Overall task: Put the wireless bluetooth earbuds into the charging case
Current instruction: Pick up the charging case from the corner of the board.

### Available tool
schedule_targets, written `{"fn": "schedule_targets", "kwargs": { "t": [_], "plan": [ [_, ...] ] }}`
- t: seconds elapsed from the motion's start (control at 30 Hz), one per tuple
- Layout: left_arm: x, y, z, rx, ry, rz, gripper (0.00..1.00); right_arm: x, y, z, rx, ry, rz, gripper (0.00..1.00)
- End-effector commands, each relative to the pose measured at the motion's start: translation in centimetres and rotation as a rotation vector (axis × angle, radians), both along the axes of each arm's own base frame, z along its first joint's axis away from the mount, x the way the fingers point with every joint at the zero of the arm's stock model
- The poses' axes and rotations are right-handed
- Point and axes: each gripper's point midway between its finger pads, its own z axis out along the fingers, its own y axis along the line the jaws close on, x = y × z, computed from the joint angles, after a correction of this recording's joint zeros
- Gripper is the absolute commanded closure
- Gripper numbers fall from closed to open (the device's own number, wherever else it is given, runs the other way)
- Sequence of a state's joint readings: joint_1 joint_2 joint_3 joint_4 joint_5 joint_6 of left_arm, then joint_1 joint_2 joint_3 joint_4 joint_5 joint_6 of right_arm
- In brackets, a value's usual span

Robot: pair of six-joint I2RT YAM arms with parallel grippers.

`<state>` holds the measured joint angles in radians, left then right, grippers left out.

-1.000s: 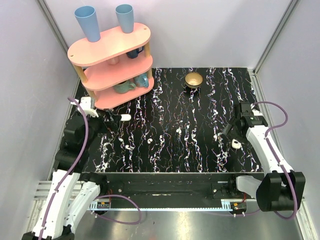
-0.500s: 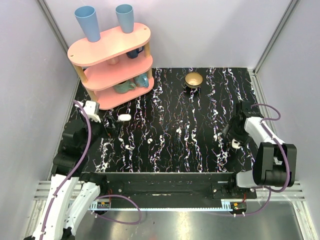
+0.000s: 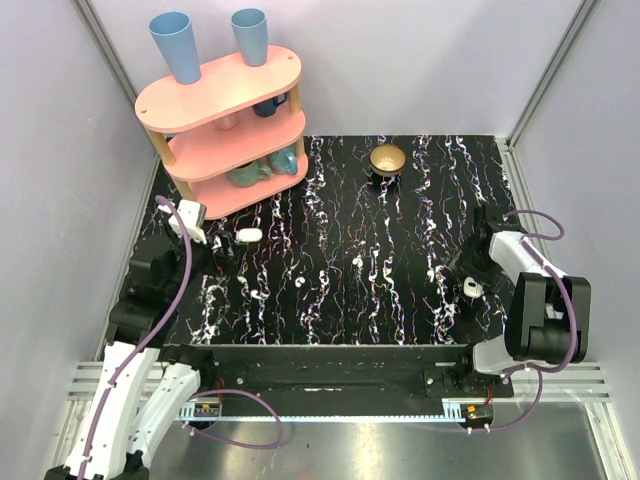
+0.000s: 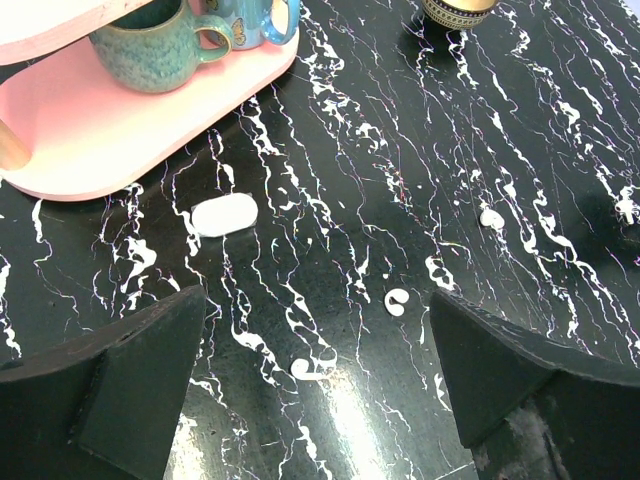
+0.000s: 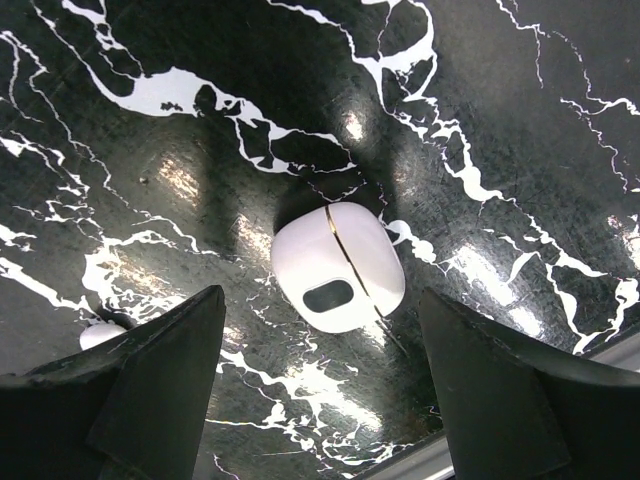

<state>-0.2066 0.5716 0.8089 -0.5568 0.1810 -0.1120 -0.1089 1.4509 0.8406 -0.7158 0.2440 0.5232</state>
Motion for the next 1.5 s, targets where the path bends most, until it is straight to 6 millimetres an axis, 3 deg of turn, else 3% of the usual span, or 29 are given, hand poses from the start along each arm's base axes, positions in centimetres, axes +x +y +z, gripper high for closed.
{"fn": "schedule_targets", "kwargs": {
  "t": [0.0,0.2,0.5,0.87,1.27,1.47],
  "plan": [
    [0.2,-0.3,1.5,0.004,-0.049,-0.026,0.01,1.4,-0.1,0.4,0.012,-0.037,0.012,0.15],
    [0.2,-0.3,1.7,0.003,-0.054,-0.027,0.01,1.6,0.5,-0.2,0.052,-0.022,0.039,0.21],
    [-0.1,-0.4,1.6,0.001,-0.047,-0.031,0.01,1.8,1.4,-0.5,0.106,-0.029,0.065,0.23],
    [-0.3,-0.2,1.8,-0.021,-0.040,-0.010,0.01,1.5,-0.1,0.0,0.022,-0.042,0.014,0.30],
    [-0.3,-0.2,2.3,-0.056,-0.021,0.010,0.01,1.6,0.6,0.1,0.054,-0.058,0.039,0.30],
    [-0.7,-0.3,2.7,-0.057,-0.036,-0.002,0.01,1.6,0.7,-0.1,0.058,-0.052,0.038,0.34]
  ]
}}
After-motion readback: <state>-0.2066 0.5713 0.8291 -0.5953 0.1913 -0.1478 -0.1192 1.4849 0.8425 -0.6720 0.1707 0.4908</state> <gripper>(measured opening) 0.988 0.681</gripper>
